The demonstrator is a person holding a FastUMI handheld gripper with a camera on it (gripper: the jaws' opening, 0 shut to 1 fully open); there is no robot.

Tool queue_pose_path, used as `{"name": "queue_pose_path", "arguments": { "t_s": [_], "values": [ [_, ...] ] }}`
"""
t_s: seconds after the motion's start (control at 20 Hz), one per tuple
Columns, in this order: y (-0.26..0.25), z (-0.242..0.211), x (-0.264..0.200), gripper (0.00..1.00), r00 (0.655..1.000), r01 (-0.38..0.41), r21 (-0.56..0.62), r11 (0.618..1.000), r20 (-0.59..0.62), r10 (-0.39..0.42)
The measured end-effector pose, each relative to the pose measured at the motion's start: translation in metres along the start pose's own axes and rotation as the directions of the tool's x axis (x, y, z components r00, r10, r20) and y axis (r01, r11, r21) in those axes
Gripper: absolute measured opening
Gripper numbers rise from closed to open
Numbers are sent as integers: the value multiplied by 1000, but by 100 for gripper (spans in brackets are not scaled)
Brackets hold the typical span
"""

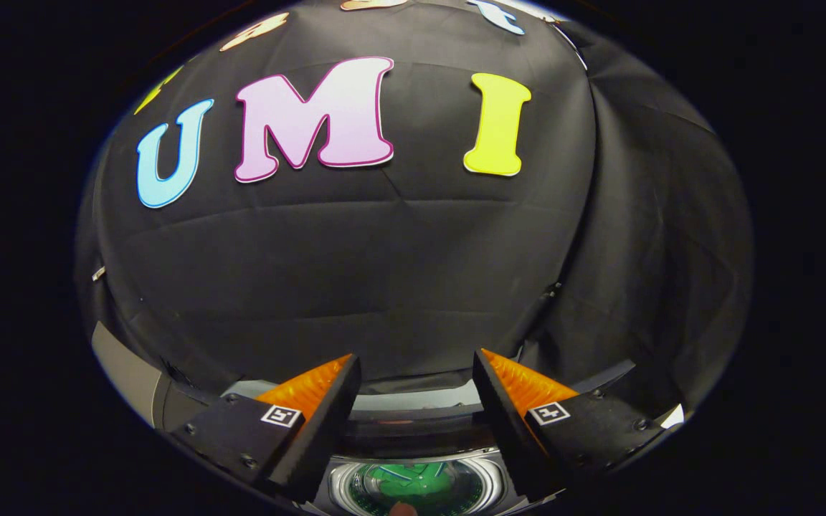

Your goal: Put the clothes into the washing machine and then close the washing machine lid.

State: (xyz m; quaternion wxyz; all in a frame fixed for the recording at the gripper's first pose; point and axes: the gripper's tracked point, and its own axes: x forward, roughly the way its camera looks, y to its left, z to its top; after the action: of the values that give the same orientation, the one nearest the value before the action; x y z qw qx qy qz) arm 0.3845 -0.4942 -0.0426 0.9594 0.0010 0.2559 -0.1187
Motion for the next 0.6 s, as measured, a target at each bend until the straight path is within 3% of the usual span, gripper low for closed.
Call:
{"name": "queue_pose_path", "arguments": {
  "t_s": [0.6],
  "values": [
    [-4, -20, -32, 99, 1000, 8, -5, 1000, -22, -8]
  ]
}}
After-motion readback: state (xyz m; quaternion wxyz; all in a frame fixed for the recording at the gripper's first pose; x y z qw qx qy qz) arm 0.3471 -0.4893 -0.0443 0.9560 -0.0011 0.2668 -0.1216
